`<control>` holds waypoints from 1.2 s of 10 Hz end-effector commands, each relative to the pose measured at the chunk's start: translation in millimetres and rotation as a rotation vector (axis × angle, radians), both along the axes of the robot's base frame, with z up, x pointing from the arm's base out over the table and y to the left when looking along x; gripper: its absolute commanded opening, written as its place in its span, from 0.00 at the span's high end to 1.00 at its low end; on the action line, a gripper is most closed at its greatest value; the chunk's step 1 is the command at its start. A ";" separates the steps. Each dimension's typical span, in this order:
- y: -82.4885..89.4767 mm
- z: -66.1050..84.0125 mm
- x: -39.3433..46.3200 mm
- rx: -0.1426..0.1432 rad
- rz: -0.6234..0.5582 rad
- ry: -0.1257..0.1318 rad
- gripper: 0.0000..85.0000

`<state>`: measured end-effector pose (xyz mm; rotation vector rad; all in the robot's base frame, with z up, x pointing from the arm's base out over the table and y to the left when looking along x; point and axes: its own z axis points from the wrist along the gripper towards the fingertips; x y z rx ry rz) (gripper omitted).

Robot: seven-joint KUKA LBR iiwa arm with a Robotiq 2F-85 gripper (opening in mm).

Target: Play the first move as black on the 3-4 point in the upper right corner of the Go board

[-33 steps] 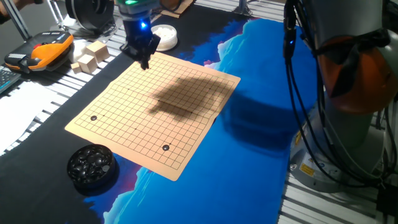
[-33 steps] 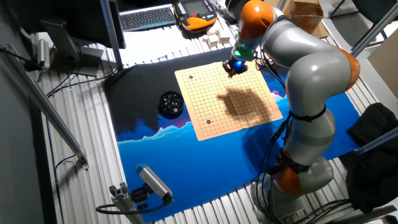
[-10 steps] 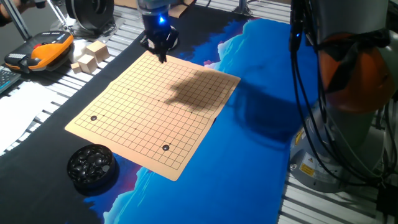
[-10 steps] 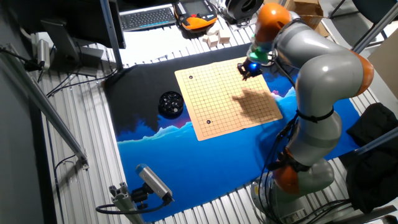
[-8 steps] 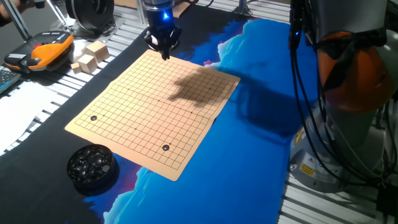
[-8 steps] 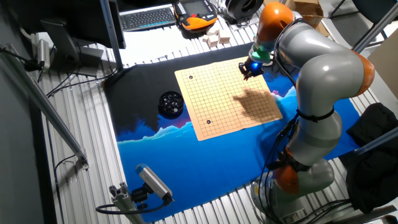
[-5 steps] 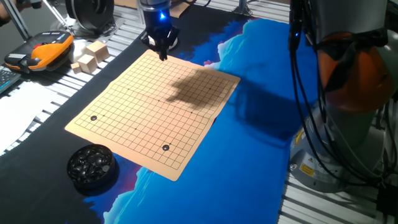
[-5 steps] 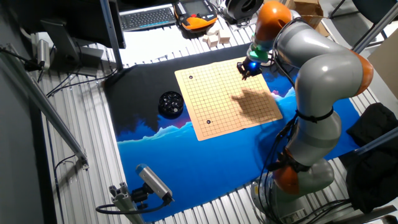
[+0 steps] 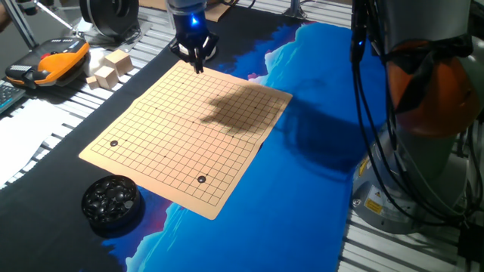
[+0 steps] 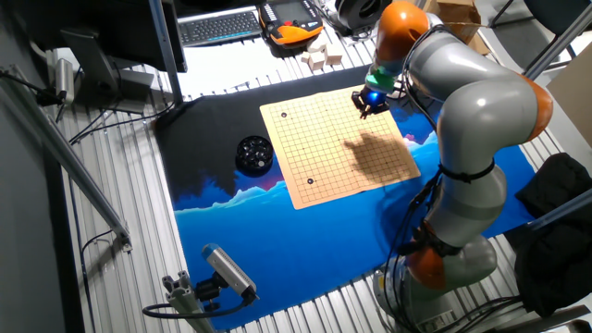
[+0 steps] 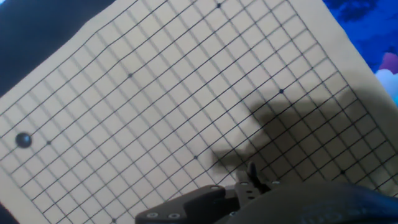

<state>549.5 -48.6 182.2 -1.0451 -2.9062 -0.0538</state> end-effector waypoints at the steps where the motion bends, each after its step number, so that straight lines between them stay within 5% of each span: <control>1: 0.5 0.1 0.1 -0.042 -0.001 0.002 1.00; 4: 0.5 0.1 0.1 -0.056 -0.006 -0.003 1.00; 8: 0.5 0.1 0.1 -0.042 -0.006 0.007 1.00; 12: -37.3 5.0 -37.0 -0.014 0.033 -0.002 1.00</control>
